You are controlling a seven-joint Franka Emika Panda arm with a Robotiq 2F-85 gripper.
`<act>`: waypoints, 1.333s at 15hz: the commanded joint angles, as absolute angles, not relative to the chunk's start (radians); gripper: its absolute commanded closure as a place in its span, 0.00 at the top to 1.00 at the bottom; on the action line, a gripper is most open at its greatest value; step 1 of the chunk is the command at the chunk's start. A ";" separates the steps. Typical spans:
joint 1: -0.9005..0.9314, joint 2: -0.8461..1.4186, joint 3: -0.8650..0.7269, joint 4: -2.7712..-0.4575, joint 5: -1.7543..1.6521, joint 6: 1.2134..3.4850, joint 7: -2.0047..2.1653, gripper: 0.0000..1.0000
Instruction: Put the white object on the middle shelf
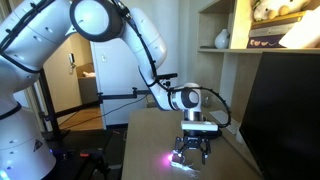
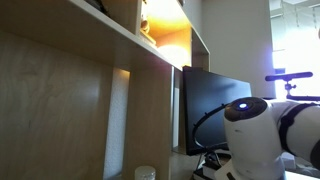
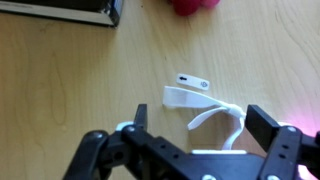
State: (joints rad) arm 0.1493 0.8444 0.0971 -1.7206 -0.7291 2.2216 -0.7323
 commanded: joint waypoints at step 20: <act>0.231 1.012 0.122 -1.489 -0.748 2.085 -0.872 0.43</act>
State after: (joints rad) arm 0.2192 0.9728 0.1257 -1.5287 -0.7416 2.1009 -0.8437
